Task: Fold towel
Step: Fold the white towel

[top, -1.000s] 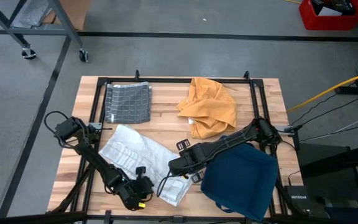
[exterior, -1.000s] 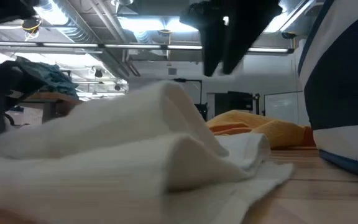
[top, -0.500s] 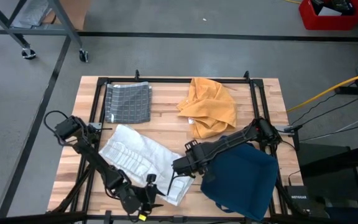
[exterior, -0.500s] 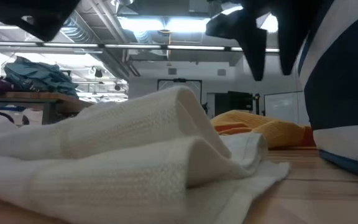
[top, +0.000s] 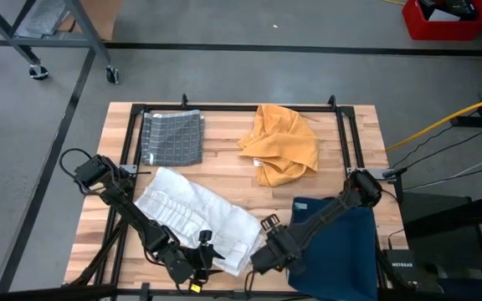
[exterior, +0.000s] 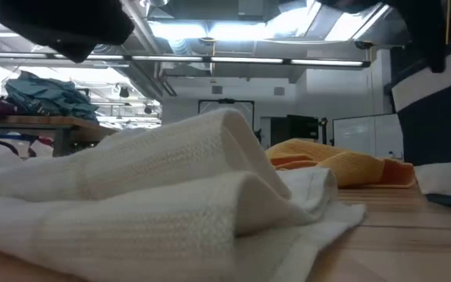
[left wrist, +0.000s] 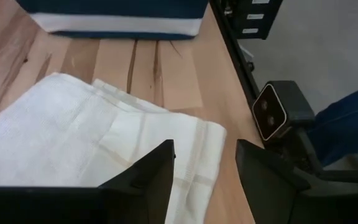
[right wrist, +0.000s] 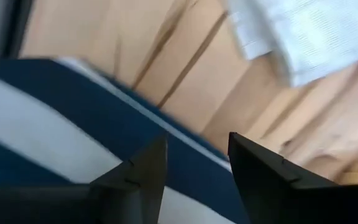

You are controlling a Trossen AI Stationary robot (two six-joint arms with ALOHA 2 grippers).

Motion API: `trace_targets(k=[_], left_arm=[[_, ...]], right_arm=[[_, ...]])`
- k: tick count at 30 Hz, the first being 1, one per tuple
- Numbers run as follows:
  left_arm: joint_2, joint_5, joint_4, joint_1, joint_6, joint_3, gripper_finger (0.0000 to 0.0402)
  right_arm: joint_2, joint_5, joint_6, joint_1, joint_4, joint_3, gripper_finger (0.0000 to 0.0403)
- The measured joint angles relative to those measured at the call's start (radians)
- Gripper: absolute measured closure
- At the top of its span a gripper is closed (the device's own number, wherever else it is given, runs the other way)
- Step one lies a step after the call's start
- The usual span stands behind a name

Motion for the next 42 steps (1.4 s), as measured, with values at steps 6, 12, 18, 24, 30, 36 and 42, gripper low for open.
trace_targets(k=[6, 12, 18, 24, 30, 36, 42], left_arm=[[0.000, 0.000, 0.007, 0.001, 0.002, 0.000, 0.0239], [-0.001, 0.000, 0.008, 0.002, -0.004, 0.001, 0.0244], [-0.001, 0.000, 0.009, 0.005, -0.015, 0.001, 0.0244], [0.001, 0.000, 0.039, 0.010, -0.070, 0.002, 0.0244], [0.020, 0.000, 0.126, 0.023, -0.074, 0.003, 0.0244], [0.114, 0.000, 0.272, 0.052, -0.112, 0.003, 0.0250], [0.171, 0.000, 0.345, 0.056, -0.125, 0.002, 0.0279]], right_arm=[[0.000, 0.113, 0.054, 0.024, 0.051, 0.037, 0.0229], [0.000, 0.116, 0.046, 0.022, 0.111, 0.066, 0.0229], [0.000, 0.161, 0.078, 0.024, 0.143, 0.086, 0.0229], [0.000, 0.161, 0.128, 0.024, 0.249, 0.088, 0.0229], [0.000, 0.162, 0.131, 0.023, 0.381, 0.088, 0.0229], [0.000, 0.198, 0.131, 0.021, 0.459, 0.088, 0.0229], [0.000, 0.225, 0.131, 0.021, 0.474, 0.088, 0.0229]])
